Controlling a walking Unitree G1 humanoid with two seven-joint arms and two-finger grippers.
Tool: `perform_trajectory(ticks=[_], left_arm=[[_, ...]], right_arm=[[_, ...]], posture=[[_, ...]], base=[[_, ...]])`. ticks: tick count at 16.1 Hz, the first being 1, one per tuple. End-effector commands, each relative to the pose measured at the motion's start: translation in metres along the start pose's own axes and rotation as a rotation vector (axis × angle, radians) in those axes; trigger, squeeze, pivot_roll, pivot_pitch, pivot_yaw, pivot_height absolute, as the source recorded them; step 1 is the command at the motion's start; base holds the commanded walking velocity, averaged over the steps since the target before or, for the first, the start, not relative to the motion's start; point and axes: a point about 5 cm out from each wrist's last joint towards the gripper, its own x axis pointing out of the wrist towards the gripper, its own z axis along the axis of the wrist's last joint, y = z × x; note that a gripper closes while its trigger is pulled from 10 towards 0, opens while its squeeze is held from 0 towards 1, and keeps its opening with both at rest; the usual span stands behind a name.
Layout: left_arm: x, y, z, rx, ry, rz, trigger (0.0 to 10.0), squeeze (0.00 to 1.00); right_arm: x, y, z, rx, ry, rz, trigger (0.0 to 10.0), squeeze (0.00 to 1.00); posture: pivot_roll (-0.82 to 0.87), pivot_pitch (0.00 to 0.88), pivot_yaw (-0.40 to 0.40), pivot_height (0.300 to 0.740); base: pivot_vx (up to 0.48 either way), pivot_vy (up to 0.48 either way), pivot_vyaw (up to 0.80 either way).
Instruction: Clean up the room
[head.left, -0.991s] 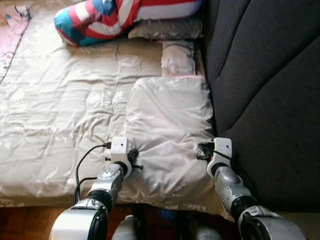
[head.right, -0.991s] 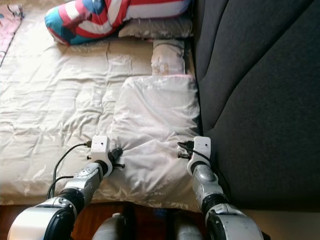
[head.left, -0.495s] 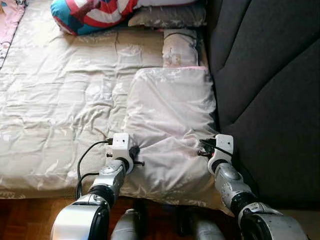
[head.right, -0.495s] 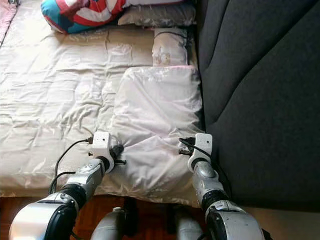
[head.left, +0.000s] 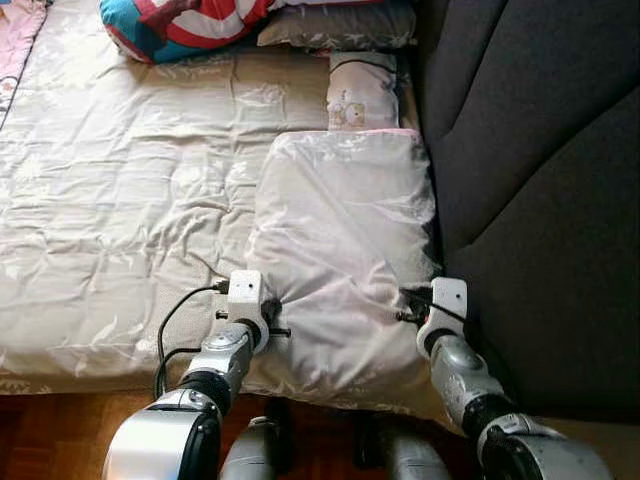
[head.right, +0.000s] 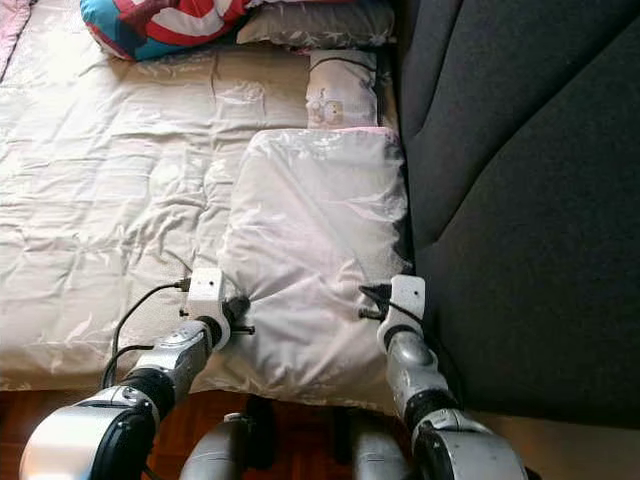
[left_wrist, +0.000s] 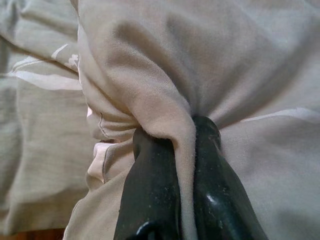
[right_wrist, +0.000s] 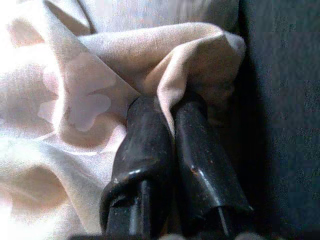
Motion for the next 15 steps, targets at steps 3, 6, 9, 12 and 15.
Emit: perform_trajectory(ticks=[3, 6, 9, 12, 15], left_arm=[[-0.004, -0.004, -0.024, -0.002, 0.083, -0.02, 10.0, 0.0], [-0.006, -0.008, -0.035, 0.01, 0.126, -0.033, 10.0, 0.0], [-0.005, -0.01, -0.033, 0.013, 0.123, -0.037, 10.0, 1.0], [-0.005, -0.007, -0.033, 0.02, 0.12, -0.029, 10.0, 1.0], [-0.007, -0.006, -0.038, 0.031, 0.129, -0.023, 10.0, 1.0]], right_arm=[[-0.003, 0.0, -0.015, -0.012, 0.049, 0.003, 10.0, 0.0], [-0.005, 0.001, -0.02, -0.01, 0.066, 0.006, 10.0, 0.0], [-0.004, 0.001, -0.019, -0.013, 0.065, 0.011, 10.0, 0.0], [-0.005, 0.002, -0.021, -0.02, 0.074, 0.016, 10.0, 0.0], [-0.007, 0.003, -0.028, -0.031, 0.09, 0.023, 10.0, 0.0]], posture=[[-0.03, 0.424, 0.029, 0.74], [-0.03, 0.429, 0.031, 0.74], [-0.03, 0.418, 0.029, 0.74], [-0.03, 0.409, 0.028, 0.74], [-0.03, 0.397, 0.026, 0.74]], base=[[0.0, 0.0, 0.0], [0.0, 0.0, 0.0], [0.0, 0.0, 0.0], [0.0, 0.0, 0.0], [0.0, 0.0, 0.0]])
